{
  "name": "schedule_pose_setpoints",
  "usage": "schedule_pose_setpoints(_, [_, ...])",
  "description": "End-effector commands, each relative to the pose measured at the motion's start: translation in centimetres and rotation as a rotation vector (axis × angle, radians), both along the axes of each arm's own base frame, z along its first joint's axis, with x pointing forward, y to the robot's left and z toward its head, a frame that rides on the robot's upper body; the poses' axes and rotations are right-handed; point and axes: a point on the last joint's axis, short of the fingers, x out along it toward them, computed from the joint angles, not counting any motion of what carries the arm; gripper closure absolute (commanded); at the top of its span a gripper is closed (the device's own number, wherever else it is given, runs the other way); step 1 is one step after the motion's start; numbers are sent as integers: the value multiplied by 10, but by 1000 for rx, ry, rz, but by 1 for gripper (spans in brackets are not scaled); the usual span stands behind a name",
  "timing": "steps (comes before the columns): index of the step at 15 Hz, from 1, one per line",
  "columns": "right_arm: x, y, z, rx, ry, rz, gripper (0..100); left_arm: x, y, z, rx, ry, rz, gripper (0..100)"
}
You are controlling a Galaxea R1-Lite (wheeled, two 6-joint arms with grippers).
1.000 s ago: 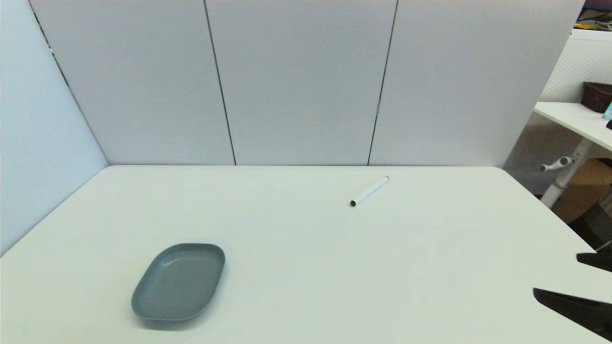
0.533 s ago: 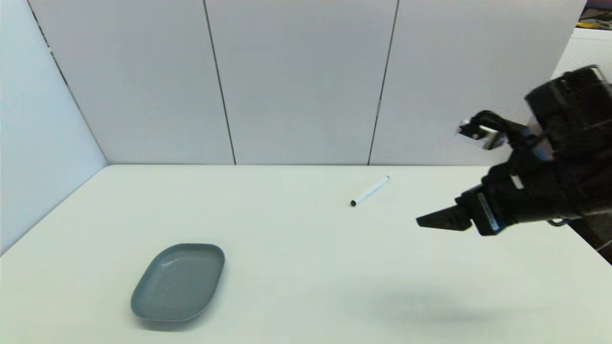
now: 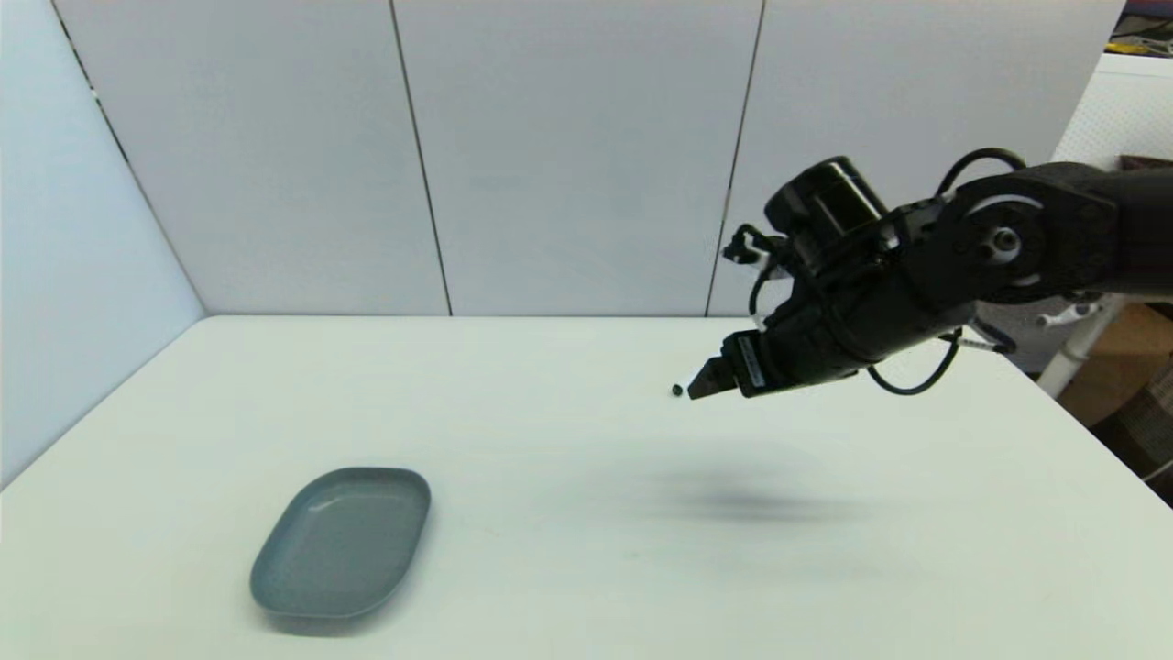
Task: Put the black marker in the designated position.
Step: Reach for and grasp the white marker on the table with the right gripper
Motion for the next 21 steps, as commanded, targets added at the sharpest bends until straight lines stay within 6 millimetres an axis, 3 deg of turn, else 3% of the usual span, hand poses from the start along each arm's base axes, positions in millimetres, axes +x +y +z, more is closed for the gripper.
schedule_pose_setpoints(1, [20,18,-23,-77,-29,-245,0,0,0,0,0,0,-1,0])
schedule_pose_setpoints(5, [26,35,-26,-39,-92,-453,0,0,0,0,0,0,-1,0])
schedule_pose_setpoints(9, [39,44,-26,-6,-118,-481,0,0,0,0,0,0,-1,0])
schedule_pose_setpoints(16, [73,60,-59,-96,-160,-516,0,0,0,0,0,0,-1,0])
schedule_pose_setpoints(21, [81,61,-75,-138,-175,-543,0,0,0,0,0,0,-1,0])
